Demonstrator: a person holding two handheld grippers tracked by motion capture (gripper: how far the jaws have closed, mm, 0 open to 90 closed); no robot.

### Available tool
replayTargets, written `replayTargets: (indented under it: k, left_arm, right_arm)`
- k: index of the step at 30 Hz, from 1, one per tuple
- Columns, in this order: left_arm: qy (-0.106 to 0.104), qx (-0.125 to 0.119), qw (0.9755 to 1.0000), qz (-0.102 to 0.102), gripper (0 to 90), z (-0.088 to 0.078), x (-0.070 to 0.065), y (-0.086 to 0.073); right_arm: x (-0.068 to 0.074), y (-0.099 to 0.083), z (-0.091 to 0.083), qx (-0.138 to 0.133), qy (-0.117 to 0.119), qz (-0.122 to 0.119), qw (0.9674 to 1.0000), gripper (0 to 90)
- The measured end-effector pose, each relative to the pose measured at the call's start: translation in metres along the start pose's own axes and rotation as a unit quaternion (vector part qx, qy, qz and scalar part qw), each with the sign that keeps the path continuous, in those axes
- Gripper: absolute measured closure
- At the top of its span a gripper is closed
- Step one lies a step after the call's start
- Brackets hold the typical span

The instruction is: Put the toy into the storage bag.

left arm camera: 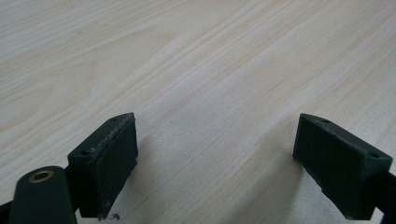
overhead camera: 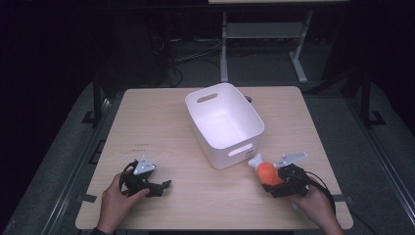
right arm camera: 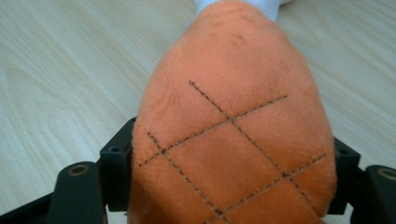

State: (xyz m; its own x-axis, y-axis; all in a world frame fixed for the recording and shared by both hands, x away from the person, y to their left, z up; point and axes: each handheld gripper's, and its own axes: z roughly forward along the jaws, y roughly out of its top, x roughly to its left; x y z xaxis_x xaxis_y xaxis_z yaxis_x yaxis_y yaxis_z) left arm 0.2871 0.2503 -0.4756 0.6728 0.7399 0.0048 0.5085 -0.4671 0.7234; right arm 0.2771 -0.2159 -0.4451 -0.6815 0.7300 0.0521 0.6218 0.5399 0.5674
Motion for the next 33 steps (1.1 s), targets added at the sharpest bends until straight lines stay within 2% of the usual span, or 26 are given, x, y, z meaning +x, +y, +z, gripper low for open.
replayTargets:
  k: [19,33]
  left_arm:
    - [0.0,0.0,1.0,0.0,12.9,0.0,0.0,0.0]
    - [0.0,0.001,1.0,0.002,12.9,0.0,0.0,0.0]
  right_arm:
    - [-0.034,-0.001,-0.023,-0.032,-0.016,0.029,0.999,26.1]
    - [-0.045,0.009,-0.035,-0.05,-0.013,0.03,0.9982,25.9]
